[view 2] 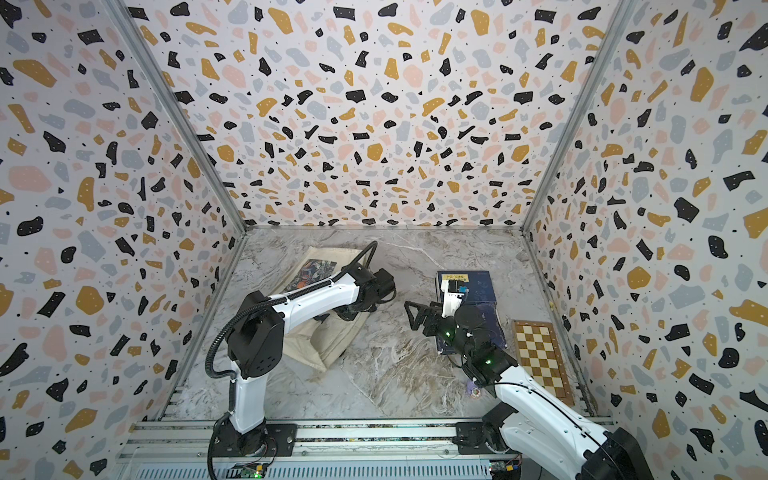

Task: Take out the books from the canvas bag
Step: Adjust the canvas bag at the center of the board.

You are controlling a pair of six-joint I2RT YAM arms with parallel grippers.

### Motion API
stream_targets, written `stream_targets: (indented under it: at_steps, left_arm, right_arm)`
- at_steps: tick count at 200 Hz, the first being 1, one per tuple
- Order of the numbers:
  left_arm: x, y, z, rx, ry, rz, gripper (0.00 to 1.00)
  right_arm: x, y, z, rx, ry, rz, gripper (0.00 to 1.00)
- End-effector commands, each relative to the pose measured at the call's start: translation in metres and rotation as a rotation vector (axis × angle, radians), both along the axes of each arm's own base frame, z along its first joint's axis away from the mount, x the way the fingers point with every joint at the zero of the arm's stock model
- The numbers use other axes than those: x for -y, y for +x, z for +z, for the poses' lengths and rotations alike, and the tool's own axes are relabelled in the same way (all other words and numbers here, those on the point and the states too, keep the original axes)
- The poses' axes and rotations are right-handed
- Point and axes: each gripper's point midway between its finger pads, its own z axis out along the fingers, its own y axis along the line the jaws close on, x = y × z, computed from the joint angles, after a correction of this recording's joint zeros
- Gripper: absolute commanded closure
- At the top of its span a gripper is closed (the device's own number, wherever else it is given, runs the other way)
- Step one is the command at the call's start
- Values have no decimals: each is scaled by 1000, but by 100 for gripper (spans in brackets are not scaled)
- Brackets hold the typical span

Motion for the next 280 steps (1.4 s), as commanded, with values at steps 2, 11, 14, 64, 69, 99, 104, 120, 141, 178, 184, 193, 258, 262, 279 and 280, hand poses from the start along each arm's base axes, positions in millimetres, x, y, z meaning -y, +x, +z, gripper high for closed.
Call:
stream_targets:
  at_steps: [2, 11, 14, 64, 69, 99, 104, 120, 141, 178, 184, 193, 258, 262, 279, 280]
  left_arm:
    - [-8, 6, 14, 36, 23, -13, 100]
    - [-7, 7, 20, 43, 6, -15, 100]
    - [-5, 7, 22, 46, -1, -19, 100]
    - [14, 7, 90, 186, -277, -140, 100]
    - [16, 6, 96, 199, -303, -160, 100]
    - [24, -3, 125, 260, -441, -259, 100]
    - [25, -3, 127, 268, -450, -271, 100]
    - [29, -5, 136, 275, -481, -308, 100]
    - [40, -8, 147, 288, -545, -374, 100]
    - [47, -12, 163, 345, -615, -440, 100]
    - [47, -13, 162, 343, -621, -443, 100]
    - [49, -17, 162, 340, -638, -458, 100]
    - [55, -47, 178, 434, -834, -591, 100]
    - [55, -48, 178, 434, -838, -593, 100]
    - [58, -51, 181, 436, -869, -604, 100]
    - [59, -51, 181, 437, -870, -605, 100]
  right_arm:
    - [0, -1, 7, 24, 29, 4, 1]
    - [-1, -1, 7, 26, 32, 10, 1]
    - [-1, -2, 7, 27, 34, 12, 1]
    - [-20, -12, 7, 9, 152, 108, 0]
    - [-23, -14, 7, 3, 166, 115, 0]
    - [-47, -27, 10, 21, 185, 119, 3]
    - [-51, -31, 11, 27, 187, 120, 3]
    - [-67, -39, 10, 8, 200, 117, 4]
    - [-90, -46, 4, -50, 210, 113, 9]
    - [-120, -54, -25, -200, 213, 60, 12]
    - [-124, -55, -29, -214, 216, 48, 13]
    - [-128, -55, -34, -239, 225, 16, 15]
    - [-195, -50, -65, -362, 177, 43, 19]
    - [-199, -49, -67, -365, 175, 43, 19]
    - [-209, -48, -76, -375, 166, 18, 20]
    - [-210, -48, -76, -376, 166, 19, 20]
